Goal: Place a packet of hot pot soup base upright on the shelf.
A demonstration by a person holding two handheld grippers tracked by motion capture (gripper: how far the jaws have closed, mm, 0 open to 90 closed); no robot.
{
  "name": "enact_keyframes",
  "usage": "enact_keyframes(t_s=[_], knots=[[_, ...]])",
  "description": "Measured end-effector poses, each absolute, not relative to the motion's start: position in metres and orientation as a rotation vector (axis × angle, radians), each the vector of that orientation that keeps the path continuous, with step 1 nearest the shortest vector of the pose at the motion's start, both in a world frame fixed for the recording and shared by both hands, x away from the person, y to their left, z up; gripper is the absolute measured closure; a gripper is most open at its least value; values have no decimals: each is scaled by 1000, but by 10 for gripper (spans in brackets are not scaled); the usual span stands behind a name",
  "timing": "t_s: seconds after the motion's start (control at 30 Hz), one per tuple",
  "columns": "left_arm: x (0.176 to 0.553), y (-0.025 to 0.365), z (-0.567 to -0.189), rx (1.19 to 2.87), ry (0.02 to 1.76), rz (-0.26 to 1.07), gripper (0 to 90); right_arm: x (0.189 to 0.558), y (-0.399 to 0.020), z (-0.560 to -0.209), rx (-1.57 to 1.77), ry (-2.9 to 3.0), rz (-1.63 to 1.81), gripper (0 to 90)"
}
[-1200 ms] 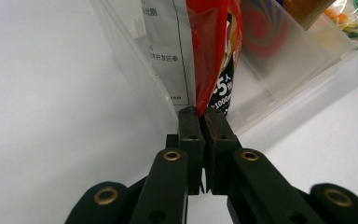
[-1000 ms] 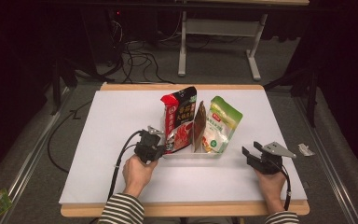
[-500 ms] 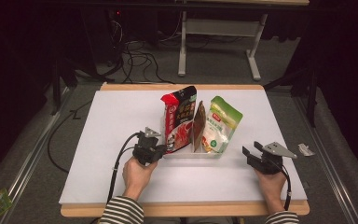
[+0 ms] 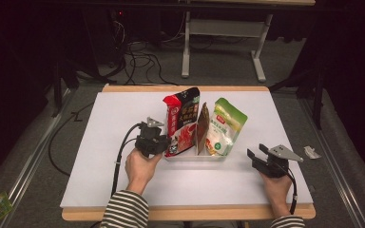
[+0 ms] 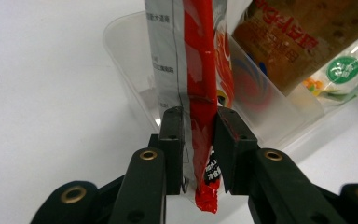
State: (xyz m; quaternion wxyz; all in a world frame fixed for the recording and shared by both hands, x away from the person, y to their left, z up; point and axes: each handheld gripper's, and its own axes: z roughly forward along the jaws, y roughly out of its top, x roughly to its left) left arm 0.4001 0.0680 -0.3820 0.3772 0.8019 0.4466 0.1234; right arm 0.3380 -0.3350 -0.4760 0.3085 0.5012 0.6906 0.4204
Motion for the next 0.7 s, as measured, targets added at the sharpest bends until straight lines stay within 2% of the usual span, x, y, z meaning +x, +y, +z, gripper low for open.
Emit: enact_keyframes(t_s=[0.27,0.33,0.4,0.5,0.7], knots=[[406,65,-374,2041,1172,324,705,338,-335,-476,1326,1826,1111,438],[408,66,-373,2045,1183,306,732,338,-335,-476,1324,1827,1109,439],[408,66,-373,2056,1175,292,837,338,-334,-476,1325,1827,1108,439],[407,65,-373,2074,1162,287,900,338,-334,-476,1313,1834,1099,440],[402,63,-377,2095,1142,302,900,338,-333,-476,1315,1834,1095,439]])
